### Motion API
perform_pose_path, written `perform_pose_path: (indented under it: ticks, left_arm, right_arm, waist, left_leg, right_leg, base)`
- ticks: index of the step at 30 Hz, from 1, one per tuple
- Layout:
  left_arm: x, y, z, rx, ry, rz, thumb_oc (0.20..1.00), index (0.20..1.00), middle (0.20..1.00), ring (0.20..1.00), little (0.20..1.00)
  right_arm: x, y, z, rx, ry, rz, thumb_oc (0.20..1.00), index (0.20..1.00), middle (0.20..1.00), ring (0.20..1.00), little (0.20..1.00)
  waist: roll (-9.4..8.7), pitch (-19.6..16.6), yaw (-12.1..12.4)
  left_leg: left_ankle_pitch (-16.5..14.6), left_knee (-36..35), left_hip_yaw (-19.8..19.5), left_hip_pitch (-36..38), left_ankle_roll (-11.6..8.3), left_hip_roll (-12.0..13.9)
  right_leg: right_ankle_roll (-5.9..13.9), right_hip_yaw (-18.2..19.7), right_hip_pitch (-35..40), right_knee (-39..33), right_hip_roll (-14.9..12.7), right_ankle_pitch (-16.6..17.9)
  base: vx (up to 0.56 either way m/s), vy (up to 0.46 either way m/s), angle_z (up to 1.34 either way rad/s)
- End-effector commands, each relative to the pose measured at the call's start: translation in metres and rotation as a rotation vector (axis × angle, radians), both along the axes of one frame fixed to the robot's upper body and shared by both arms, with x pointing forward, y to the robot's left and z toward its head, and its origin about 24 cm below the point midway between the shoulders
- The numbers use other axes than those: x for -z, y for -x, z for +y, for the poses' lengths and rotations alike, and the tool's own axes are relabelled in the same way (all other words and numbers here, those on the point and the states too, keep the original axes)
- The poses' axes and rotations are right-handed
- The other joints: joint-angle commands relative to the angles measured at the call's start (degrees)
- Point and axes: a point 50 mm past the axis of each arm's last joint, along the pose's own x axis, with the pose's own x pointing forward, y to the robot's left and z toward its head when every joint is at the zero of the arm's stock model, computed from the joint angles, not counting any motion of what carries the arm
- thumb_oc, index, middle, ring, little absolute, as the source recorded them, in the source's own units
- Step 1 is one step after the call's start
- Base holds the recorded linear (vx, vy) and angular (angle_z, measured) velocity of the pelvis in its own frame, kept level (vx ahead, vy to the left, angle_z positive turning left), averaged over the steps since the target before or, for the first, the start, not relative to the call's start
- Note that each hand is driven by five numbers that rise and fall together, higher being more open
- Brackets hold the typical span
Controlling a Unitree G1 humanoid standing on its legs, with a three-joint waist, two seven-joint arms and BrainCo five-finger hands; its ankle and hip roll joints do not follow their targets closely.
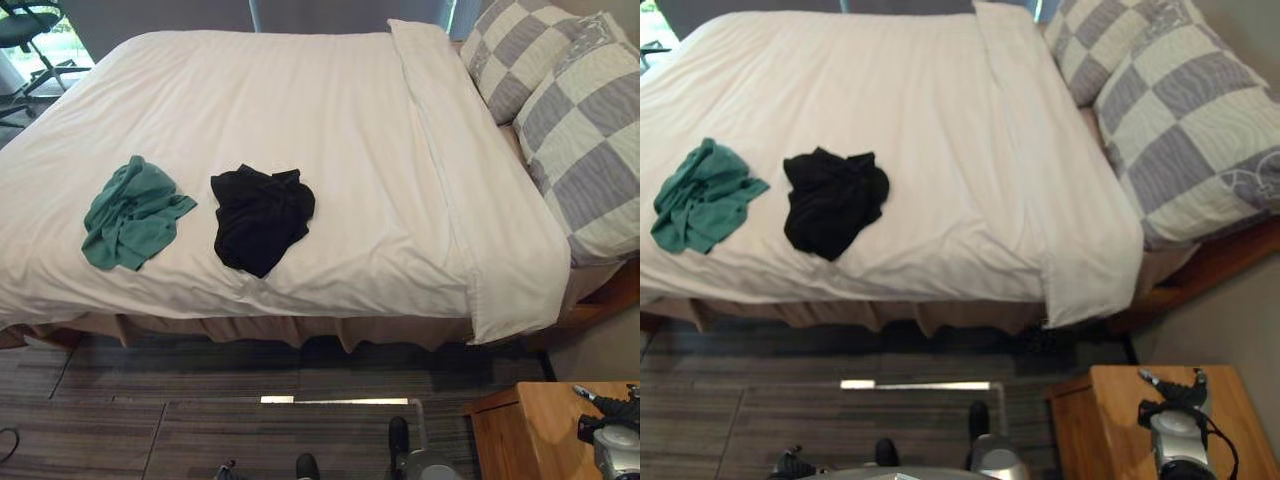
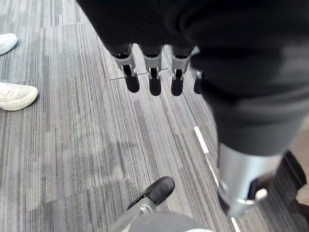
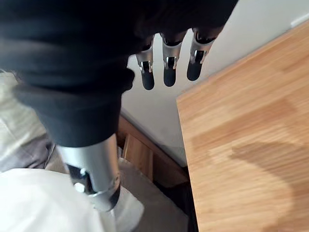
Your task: Tidy up the quilt and then pick up the clothes from the bed and put them into the laundry hamper.
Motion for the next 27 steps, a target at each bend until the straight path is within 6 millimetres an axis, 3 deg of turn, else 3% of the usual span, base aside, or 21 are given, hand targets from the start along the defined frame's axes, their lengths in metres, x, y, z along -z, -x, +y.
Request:
perform_pose_path:
  ticks: [1,2,3,4,7,8,11,14,17,18,19,20,21,22,25,27]
  left_arm:
    - [-0.004,-0.007,0.014,0.035,-0.073,0.0,1.0,1.0,1.0,1.0,1.0]
    - [-0.005,-0.011,0.014,0.041,-0.08,-0.01,1.0,1.0,1.0,1.0,1.0]
    - [-0.009,-0.024,0.018,0.058,-0.098,-0.049,1.0,1.0,1.0,1.0,1.0]
    - [-0.009,-0.025,0.018,0.054,-0.096,-0.053,1.0,1.0,1.0,1.0,1.0]
    - [-0.017,-0.05,0.018,0.076,-0.109,-0.138,1.0,1.0,1.0,1.0,1.0]
    - [-0.022,-0.061,0.021,0.086,-0.117,-0.186,1.0,1.0,1.0,1.0,1.0]
    - [-0.03,-0.076,0.026,0.085,-0.138,-0.256,1.0,1.0,1.0,1.0,1.0]
    - [-0.035,-0.087,0.027,0.054,-0.141,-0.299,1.0,1.0,1.0,1.0,1.0]
    - [-0.038,-0.096,0.022,0.043,-0.129,-0.335,1.0,1.0,1.0,1.0,1.0]
    - [-0.039,-0.098,0.019,0.049,-0.121,-0.35,1.0,1.0,1.0,1.0,1.0]
    - [-0.039,-0.101,0.014,0.061,-0.106,-0.36,1.0,1.0,1.0,1.0,1.0]
    - [-0.039,-0.102,0.014,0.061,-0.106,-0.361,1.0,1.0,1.0,1.0,1.0]
    - [-0.039,-0.104,0.012,0.065,-0.102,-0.366,1.0,1.0,1.0,1.0,1.0]
    - [-0.039,-0.104,0.012,0.065,-0.102,-0.366,1.0,1.0,1.0,1.0,1.0]
    - [-0.036,-0.104,0.004,0.05,-0.094,-0.352,1.0,1.0,1.0,1.0,1.0]
    - [-0.036,-0.106,0.001,0.044,-0.093,-0.347,1.0,1.0,1.0,1.0,1.0]
  right_arm:
    - [-0.084,-0.06,-0.013,-0.062,0.28,-0.302,0.2,0.2,0.2,0.2,0.2]
    - [-0.105,-0.074,-0.01,-0.097,0.338,-0.363,0.2,0.2,0.2,0.2,0.2]
    - [-0.157,-0.107,-0.003,-0.174,0.453,-0.499,0.2,0.2,0.2,0.2,0.2]
    - [-0.159,-0.109,-0.002,-0.176,0.455,-0.503,0.2,0.2,0.2,0.2,0.2]
    - [-0.24,-0.151,0.019,-0.276,0.562,-0.706,0.2,0.2,0.2,0.2,0.2]
    - [-0.287,-0.165,0.025,-0.308,0.635,-0.774,0.2,0.2,0.2,0.2,0.2]
    - [-0.353,-0.177,0.035,-0.32,0.734,-0.824,0.2,0.2,0.2,0.2,0.2]
    - [-0.37,-0.182,0.034,-0.289,0.718,-0.833,0.2,0.2,0.2,0.2,0.2]
    - [-0.366,-0.185,0.029,-0.262,0.665,-0.817,0.2,0.2,0.2,0.2,0.2]
    - [-0.359,-0.188,0.026,-0.253,0.627,-0.791,0.2,0.2,0.2,0.2,0.2]
    - [-0.336,-0.192,0.018,-0.238,0.579,-0.7,0.2,0.2,0.2,0.2,0.2]
    - [-0.337,-0.192,0.018,-0.238,0.579,-0.701,0.2,0.2,0.2,0.2,0.2]
    - [-0.318,-0.192,0.011,-0.224,0.538,-0.645,0.2,0.2,0.2,0.2,0.2]
    - [-0.319,-0.192,0.011,-0.224,0.538,-0.645,0.2,0.2,0.2,0.2,0.2]
    - [-0.232,-0.193,0.013,-0.22,0.294,-0.522,0.2,0.2,0.2,0.2,0.2]
    - [-0.17,-0.18,0.019,-0.203,0.142,-0.454,0.2,0.2,0.2,0.2,0.2]
  waist:
    - [-2.57,2.6,2.9]
    - [-2.55,3.5,3.1]
    - [-2.46,6.3,4.2]
    - [-2.42,6.5,4.0]
    - [-2.02,11.0,5.3]
    - [-1.48,12.8,6.4]
    - [0.07,16.3,7.4]
    - [1.53,19.1,7.6]
    - [2.5,19.8,7.5]
    - [3.01,19.8,7.5]
    - [3.45,19.8,7.4]
    - [3.43,19.8,7.4]
    - [3.55,19.8,7.4]
    - [3.55,19.8,7.4]
    - [2.64,19.8,6.5]
    - [1.95,19.8,5.9]
  left_leg:
    - [-6.3,1.7,-4.0,3.9,-4.59,5.5]
    - [-6.3,2.3,-4.2,3.3,-4.54,5.4]
    - [-6.1,3.8,-4.9,1.0,-4.5,5.1]
    - [-6.3,4.1,-5.0,0.7,-4.48,5.1]
    - [-6.4,8.4,-6.1,-4.8,-4.5,4.0]
    - [-6.3,10.2,-6.2,-7.7,-4.68,3.4]
    - [-5.6,12.2,-6.2,-13.2,-5.0,2.7]
    - [-5.1,13.9,-6.7,-18.0,-5.18,2.2]
    - [-5.4,16.9,-7.5,-23.3,-5.03,1.3]
    - [-5.9,18.9,-7.5,-26.0,-4.96,0.9]
    - [-7.5,23.9,-7.9,-30.5,-4.78,0.2]
    - [-7.7,24.2,-7.9,-30.7,-4.78,0.2]
    - [-8.6,26.8,-8.1,-32.6,-4.6,-0.1]
    - [-8.6,26.9,-8.1,-32.6,-4.6,-0.1]
    - [-11.6,32.7,-8.5,-34.6,-3.39,-0.8]
    - [-13.1,33.9,-8.7,-33.3,-2.94,-0.7]
  right_leg:
    - [7.96,0.8,-3.3,5.1,-6.1,-3.4]
    - [7.98,1.0,-4.1,5.6,-6.2,-3.3]
    - [7.95,1.4,-6.3,6.6,-6.5,-3.1]
    - [7.94,1.4,-6.5,6.8,-6.6,-3.1]
    - [7.92,2.0,-10.4,8.5,-7.8,-2.4]
    - [7.92,2.1,-12.6,9.5,-8.4,-2.2]
    - [7.94,2.0,-18.3,13.0,-9.5,-2.4]
    - [7.88,2.1,-23.5,16.8,-10.3,-3.0]
    - [7.77,2.5,-28.3,20.3,-11.0,-4.0]
    - [7.78,2.8,-30.9,22.2,-11.4,-4.5]
    - [7.38,3.5,-34.6,26.5,-11.8,-6.1]
    - [7.39,3.5,-34.8,26.7,-11.8,-6.2]
    - [7.18,4.1,-36.5,28.9,-12.0,-7.0]
    - [7.18,4.1,-36.5,28.9,-12.0,-7.0]
    - [6.39,5.1,-38.4,33.7,-12.0,-8.9]
    - [6.39,5.0,-36.8,34.7,-12.4,-9.7]
  base:
    - [-0.08,-0.009,-0.04]
    - [-0.19,-0.025,-0.04]
    - [-0.18,-0.02,-0.04]
    - [-0.21,-0.022,-0.09]
    - [-0.17,-0.019,-0.12]
    - [-0.11,-0.011,-0.04]
    - [-0.1,-0.023,0.05]
    - [-0.12,-0.043,0.16]
    - [-0.09,-0.045,0.24]
    - [-0.09,-0.018,0.19]
    - [-0.08,-0.018,0.16]
    - [-0.07,-0.027,0.24]
    - [-0.02,-0.007,0.22]
    - [-0.04,0.006,0.21]
    - [-0.02,0.033,0.03]
    - [0.01,0.015,-0.07]
